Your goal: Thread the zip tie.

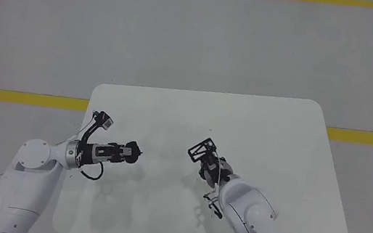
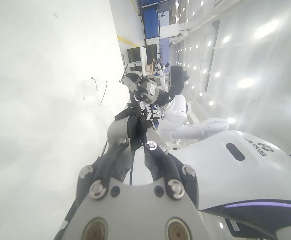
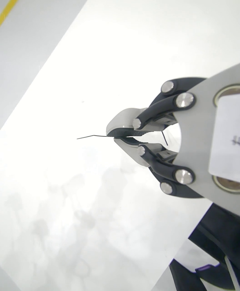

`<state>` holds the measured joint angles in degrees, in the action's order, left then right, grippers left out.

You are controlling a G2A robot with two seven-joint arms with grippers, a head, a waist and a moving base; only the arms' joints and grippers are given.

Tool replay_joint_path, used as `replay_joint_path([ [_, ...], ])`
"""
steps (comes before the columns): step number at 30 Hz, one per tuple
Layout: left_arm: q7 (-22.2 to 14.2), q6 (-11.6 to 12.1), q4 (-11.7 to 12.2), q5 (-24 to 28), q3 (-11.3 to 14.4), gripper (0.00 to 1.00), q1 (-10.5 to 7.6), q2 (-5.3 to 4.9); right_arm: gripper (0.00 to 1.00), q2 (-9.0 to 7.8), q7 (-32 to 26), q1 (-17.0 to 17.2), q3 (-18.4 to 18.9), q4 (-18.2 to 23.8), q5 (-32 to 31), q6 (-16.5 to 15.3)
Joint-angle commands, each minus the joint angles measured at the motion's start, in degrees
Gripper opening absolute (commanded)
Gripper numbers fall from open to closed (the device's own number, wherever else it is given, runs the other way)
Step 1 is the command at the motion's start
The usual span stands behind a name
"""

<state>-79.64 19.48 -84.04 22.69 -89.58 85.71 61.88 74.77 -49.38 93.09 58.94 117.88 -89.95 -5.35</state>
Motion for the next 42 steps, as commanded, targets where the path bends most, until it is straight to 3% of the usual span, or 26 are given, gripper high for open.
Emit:
replay_joint_path([
  [1,0.00,0.00,0.00,0.00,0.00,0.00,0.00,0.00,0.00,-1.52,0.66,-1.07,-1.65,0.24,0.00,-0.20],
  [13,0.00,0.00,0.00,0.00,0.00,0.00,0.00,0.00,0.00,-1.52,0.66,-1.07,-1.65,0.24,0.00,-0.20],
  [16,0.00,0.00,0.00,0.00,0.00,0.00,0.00,0.00,0.00,-2.32,0.84,-3.08,-0.76,-0.24,0.00,-1.54],
  [25,0.00,0.00,0.00,0.00,0.00,0.00,0.00,0.00,0.00,-8.65,1.30,-10.44,-3.65,2.95,0.00,-4.13],
  [31,0.00,0.00,0.00,0.00,0.00,0.00,0.00,0.00,0.00,-14.20,1.67,-17.30,-9.41,4.28,0.00,-3.14],
  [36,0.00,0.00,0.00,0.00,0.00,0.00,0.00,0.00,0.00,-18.57,1.94,-24.33,-17.30,4.42,0.00,0.01],
  [42,0.00,0.00,0.00,0.00,0.00,0.00,0.00,0.00,0.00,-23.36,0.14,-37.53,-31.44,4.31,0.00,6.05],
])
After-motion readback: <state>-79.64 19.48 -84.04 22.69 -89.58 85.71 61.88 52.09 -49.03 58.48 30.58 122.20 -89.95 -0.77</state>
